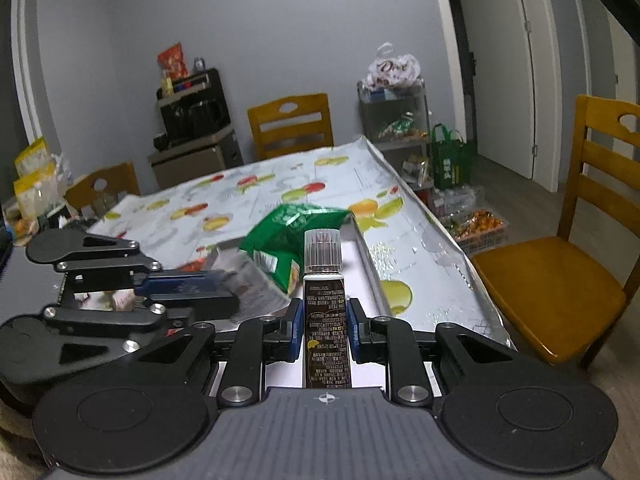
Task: Organize snacks
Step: 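Open both tools to drop the nut bag and tube snack into the box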
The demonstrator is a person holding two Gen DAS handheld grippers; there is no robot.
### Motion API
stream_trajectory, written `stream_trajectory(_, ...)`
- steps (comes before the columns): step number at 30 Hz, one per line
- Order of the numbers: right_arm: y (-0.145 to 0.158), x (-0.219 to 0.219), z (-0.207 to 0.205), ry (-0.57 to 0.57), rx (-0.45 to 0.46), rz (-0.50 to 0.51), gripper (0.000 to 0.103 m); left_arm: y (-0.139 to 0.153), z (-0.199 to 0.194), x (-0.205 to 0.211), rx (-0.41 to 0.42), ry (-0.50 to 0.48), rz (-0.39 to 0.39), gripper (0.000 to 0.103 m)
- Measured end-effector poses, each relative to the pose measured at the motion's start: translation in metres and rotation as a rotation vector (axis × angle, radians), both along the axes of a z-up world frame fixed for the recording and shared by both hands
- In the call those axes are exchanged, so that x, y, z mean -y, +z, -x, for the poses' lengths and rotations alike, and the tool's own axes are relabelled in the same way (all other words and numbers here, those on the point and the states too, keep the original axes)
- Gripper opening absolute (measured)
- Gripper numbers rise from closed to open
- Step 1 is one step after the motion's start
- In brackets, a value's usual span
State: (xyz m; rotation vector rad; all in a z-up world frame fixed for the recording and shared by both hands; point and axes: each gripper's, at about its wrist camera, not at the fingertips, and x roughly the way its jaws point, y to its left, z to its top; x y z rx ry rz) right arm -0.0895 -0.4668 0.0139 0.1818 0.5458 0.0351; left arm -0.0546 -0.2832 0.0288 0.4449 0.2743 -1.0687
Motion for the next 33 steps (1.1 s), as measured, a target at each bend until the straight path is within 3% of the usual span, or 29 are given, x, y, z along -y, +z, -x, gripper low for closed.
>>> stream_trajectory(5, -0.009, 0.002, -0.008, 0.012, -0.039, 0.013, 0.024, -0.020, 0.010, 0.023, 0.055, -0.055, -0.068, 0.005)
stream_trajectory(14, -0.031, 0.009, -0.030, 0.002, -0.091, 0.016, 0.024, -0.042, 0.002, 0.030, 0.030, -0.140, -0.141, 0.005)
stream_trajectory(26, -0.043, 0.013, -0.042, -0.025, -0.127, -0.015, 0.024, -0.042, -0.012, 0.025, -0.062, -0.134, -0.140, 0.012)
stream_trajectory(28, -0.042, 0.013, -0.042, -0.035, -0.127, -0.019, 0.025, -0.041, -0.011, 0.022, -0.072, -0.138, -0.131, 0.024)
stream_trajectory(30, -0.042, 0.013, -0.042, -0.045, -0.128, -0.021, 0.025, -0.039, -0.010, 0.020, -0.071, -0.137, -0.111, 0.055)
stream_trajectory(33, -0.040, 0.013, -0.039, -0.054, -0.120, -0.024, 0.027, -0.032, -0.006, 0.013, -0.071, -0.141, -0.067, 0.065)
